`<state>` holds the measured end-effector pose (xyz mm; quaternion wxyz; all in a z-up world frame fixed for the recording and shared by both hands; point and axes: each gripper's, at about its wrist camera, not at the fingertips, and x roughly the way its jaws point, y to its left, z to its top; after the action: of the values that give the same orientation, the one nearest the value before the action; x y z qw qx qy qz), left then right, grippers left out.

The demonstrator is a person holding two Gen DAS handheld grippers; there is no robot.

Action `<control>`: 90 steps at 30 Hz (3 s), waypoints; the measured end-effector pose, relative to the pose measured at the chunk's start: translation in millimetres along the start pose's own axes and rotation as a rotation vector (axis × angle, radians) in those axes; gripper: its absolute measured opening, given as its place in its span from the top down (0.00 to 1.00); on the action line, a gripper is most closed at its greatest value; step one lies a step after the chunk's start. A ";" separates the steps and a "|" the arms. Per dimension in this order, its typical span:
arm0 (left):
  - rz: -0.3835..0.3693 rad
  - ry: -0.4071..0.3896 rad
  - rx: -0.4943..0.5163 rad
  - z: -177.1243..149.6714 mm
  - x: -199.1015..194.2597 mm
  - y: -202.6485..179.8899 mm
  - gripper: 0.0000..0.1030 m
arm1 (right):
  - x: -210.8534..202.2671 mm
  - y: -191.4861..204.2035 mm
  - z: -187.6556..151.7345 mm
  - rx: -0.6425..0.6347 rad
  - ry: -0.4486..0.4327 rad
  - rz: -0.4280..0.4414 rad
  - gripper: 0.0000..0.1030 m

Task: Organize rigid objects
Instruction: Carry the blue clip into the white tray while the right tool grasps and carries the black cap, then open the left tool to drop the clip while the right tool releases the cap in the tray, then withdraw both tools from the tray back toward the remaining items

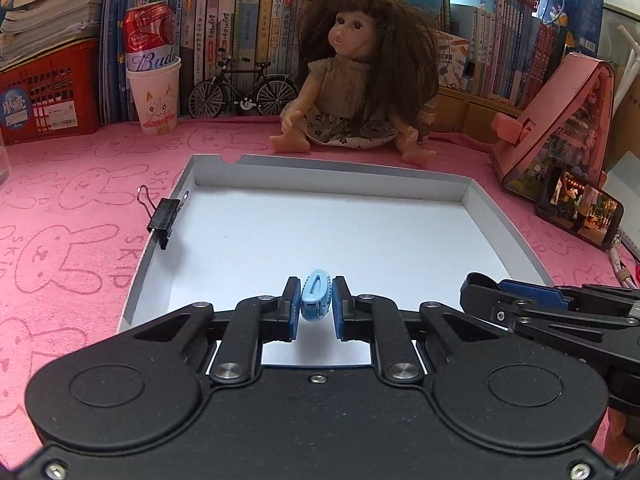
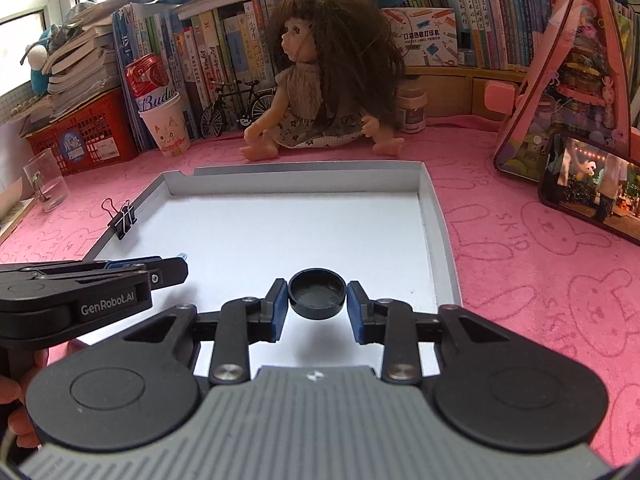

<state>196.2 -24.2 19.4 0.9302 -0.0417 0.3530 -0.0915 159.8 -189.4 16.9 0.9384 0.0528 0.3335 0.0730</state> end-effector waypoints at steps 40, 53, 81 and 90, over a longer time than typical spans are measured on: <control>-0.066 -0.016 -0.003 -0.6 -20.4 3.5 0.40 | -6.3 -12.7 -2.4 0.000 -0.032 0.063 0.25; -0.060 -0.101 0.020 -19.9 -68.4 0.2 0.25 | -38.8 -8.0 -14.8 0.005 -0.100 0.016 0.16; -0.021 -0.169 0.098 -94.0 -123.4 -6.5 0.23 | -83.9 -5.0 -75.9 -0.010 -0.196 -0.096 0.08; -0.004 -0.156 0.063 -110.2 -122.5 5.8 0.23 | -92.1 -6.8 -95.4 -0.016 -0.208 -0.160 0.07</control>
<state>33.9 4.6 15.7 0.9556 -0.0203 0.2762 -0.1009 29.4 -207.1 -0.8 0.9712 0.0260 0.2368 -0.0052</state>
